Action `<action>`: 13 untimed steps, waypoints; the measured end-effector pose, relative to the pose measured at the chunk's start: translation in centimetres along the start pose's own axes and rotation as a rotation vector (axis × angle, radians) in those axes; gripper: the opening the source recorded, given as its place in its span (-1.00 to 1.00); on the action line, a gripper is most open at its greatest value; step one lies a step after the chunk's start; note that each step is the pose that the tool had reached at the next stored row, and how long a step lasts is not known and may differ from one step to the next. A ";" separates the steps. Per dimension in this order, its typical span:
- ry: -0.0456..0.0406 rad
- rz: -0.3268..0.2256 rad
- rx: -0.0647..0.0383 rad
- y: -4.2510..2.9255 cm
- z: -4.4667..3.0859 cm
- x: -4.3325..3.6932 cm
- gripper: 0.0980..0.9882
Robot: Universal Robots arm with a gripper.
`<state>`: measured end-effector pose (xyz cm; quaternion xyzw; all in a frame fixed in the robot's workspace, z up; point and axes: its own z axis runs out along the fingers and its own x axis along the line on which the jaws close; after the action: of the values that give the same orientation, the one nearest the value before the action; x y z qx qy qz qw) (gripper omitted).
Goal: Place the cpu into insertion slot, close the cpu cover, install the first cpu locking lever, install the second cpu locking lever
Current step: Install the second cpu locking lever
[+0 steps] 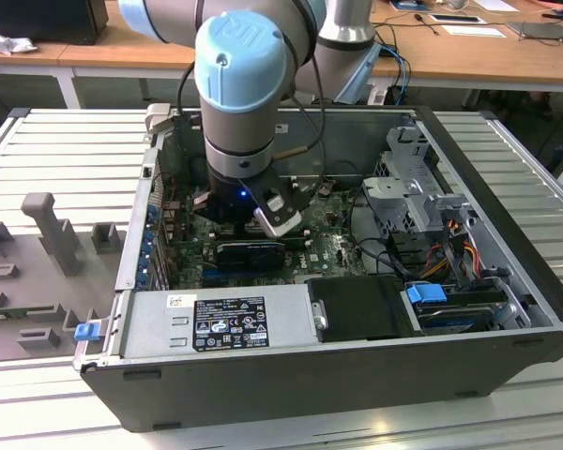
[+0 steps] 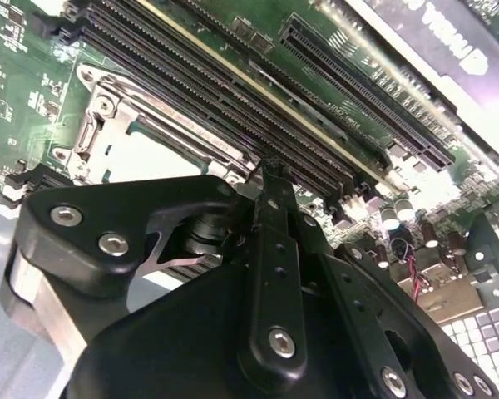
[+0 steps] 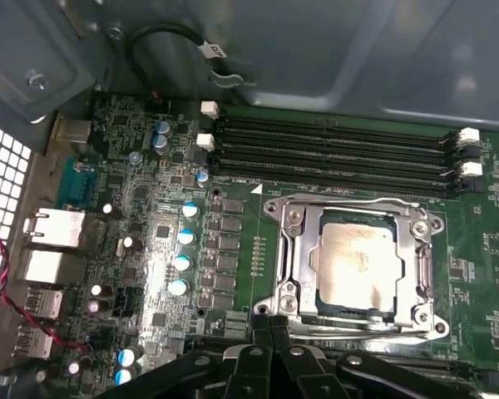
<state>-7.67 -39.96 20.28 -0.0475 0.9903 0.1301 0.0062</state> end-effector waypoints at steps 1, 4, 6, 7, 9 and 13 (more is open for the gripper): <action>-0.0005 0.000 -0.007 -0.06 0.09 0.07 -0.98; -0.0038 0.000 -0.039 -0.21 0.26 0.28 -0.98; -0.0047 0.000 -0.051 -0.31 0.39 0.33 -0.98; -0.0051 0.000 -0.056 -0.34 0.47 0.34 -0.98; -0.0063 0.000 -0.064 -0.40 0.63 0.35 -0.98; -0.0069 0.000 -0.073 -0.46 0.81 0.36 -0.98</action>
<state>-7.98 -40.22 19.37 -0.0473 0.9849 0.1664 0.0079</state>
